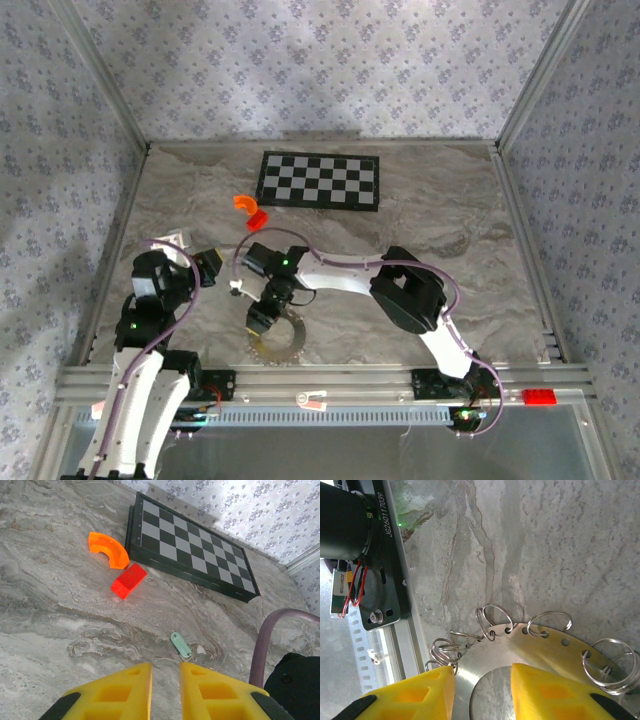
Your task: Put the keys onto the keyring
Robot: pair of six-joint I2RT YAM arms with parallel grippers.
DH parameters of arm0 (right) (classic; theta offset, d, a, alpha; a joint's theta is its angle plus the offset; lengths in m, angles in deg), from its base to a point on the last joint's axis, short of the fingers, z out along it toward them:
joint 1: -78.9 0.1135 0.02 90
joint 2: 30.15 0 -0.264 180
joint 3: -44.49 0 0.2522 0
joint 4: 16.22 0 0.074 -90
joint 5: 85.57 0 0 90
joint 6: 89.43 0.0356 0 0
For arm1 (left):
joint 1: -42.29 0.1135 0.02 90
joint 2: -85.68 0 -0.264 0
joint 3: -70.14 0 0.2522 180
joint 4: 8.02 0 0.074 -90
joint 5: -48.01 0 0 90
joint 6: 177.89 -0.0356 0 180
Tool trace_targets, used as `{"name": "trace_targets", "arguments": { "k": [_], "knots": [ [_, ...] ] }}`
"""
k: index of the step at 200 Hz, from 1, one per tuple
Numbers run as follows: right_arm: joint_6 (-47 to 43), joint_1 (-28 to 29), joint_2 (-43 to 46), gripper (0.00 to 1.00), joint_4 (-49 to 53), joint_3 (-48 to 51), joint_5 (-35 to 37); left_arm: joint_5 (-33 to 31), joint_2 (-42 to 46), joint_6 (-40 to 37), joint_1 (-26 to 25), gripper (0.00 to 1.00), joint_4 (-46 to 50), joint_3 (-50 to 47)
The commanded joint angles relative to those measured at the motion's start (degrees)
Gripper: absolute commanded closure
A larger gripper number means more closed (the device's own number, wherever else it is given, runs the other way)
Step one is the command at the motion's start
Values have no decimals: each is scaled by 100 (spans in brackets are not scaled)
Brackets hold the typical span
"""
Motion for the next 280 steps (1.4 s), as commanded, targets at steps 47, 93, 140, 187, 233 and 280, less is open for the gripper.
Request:
{"name": "trace_targets", "arguments": {
  "k": [47, 93, 140, 187, 233, 280],
  "knots": [
    [91, 79, -289, 66, -253, -80, -166, 77, 126, -7, 39, 79, -137, 12],
    [174, 123, -342, 66, -438, -89, -160, 69, 153, -2, 40, 79, -136, 10],
    [165, 153, -401, 66, -482, -106, -131, 47, 221, -2, 47, 78, -105, 11],
    [164, 175, -417, 66, -538, -100, -67, 51, 262, -2, 50, 79, -92, 7],
    [112, 206, -455, 66, -581, -89, -4, 39, 266, -5, 48, 79, -92, 12],
    [94, 237, -506, 67, -639, -104, 35, 21, 293, -3, 53, 79, -83, 11]
  ]
}}
